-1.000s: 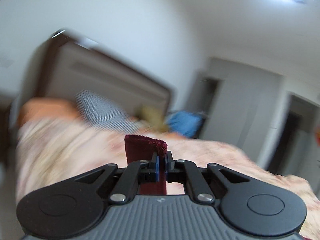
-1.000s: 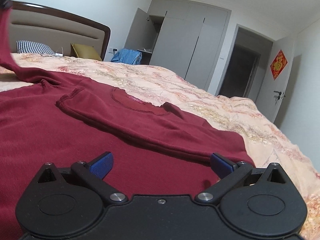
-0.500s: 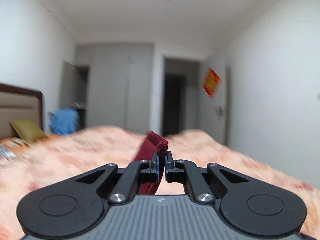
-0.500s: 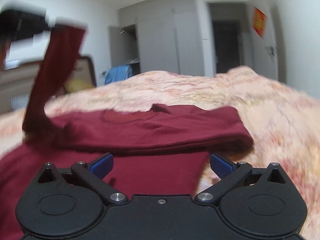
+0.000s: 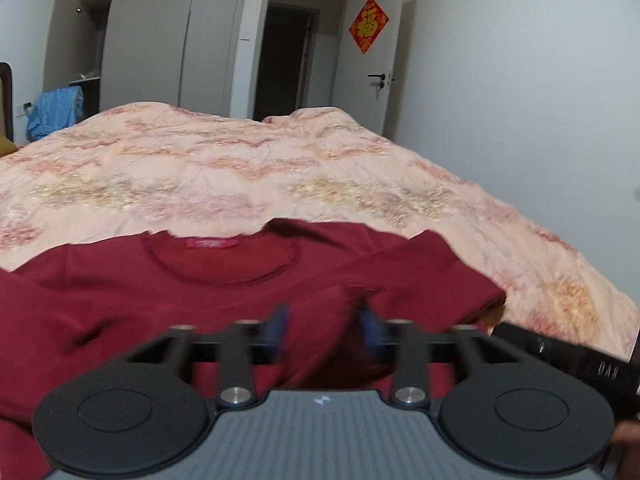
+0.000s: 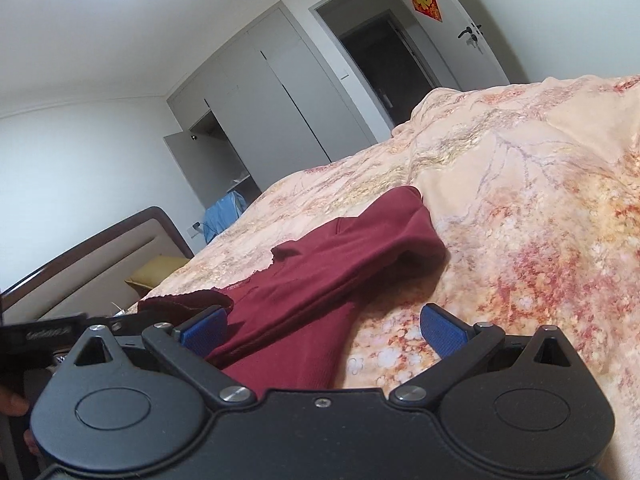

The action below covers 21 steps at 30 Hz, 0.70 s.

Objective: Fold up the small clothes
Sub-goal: 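Lay the sleeve across the sweater body and open the left gripper, then grasp the side edge of the sweater with the left gripper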

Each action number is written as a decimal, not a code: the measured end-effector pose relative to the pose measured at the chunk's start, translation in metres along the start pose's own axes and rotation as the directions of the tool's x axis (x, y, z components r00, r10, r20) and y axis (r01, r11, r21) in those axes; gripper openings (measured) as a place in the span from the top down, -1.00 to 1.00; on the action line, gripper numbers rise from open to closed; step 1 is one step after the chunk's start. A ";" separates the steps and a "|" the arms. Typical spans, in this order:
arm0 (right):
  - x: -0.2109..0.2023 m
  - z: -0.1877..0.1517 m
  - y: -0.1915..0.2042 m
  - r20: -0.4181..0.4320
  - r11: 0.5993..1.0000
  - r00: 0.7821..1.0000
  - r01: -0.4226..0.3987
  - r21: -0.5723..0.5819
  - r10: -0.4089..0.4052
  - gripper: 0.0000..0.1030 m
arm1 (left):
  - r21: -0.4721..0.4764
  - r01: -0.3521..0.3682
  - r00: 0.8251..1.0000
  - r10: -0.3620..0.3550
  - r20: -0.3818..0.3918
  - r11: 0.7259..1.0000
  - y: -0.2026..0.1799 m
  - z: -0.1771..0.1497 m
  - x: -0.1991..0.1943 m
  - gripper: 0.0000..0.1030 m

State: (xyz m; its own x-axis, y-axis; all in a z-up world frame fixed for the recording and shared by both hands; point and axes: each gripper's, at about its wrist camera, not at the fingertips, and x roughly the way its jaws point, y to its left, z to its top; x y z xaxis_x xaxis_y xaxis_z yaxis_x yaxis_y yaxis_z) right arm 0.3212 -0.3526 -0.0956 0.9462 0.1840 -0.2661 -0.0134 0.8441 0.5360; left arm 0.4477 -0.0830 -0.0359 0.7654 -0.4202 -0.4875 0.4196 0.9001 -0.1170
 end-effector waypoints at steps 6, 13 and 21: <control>0.004 0.001 0.001 -0.014 1.000 1.000 0.015 -0.012 -0.015 -0.99 | 0.007 -0.145 0.989 0.145 0.002 0.989 0.025 -0.003 -0.049 -0.49; 0.013 0.005 0.012 -0.055 0.996 0.996 0.059 -0.061 -0.063 -0.99 | 0.026 -0.462 0.885 0.463 -0.047 0.886 0.096 -0.037 -0.097 -0.62; 0.053 0.023 0.066 -0.105 0.950 0.990 0.054 -0.309 -0.090 -0.99 | 0.077 -0.603 0.790 0.608 -0.082 0.794 0.154 -0.044 -0.086 -0.62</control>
State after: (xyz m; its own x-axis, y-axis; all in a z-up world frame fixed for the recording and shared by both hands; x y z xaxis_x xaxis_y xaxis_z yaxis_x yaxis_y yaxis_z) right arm 0.3780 -0.2993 -0.0558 0.9044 0.1589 -0.3959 -0.0616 0.9670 0.2473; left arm 0.4247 0.0966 -0.0495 0.8194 0.2252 -0.5271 -0.0914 0.9592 0.2677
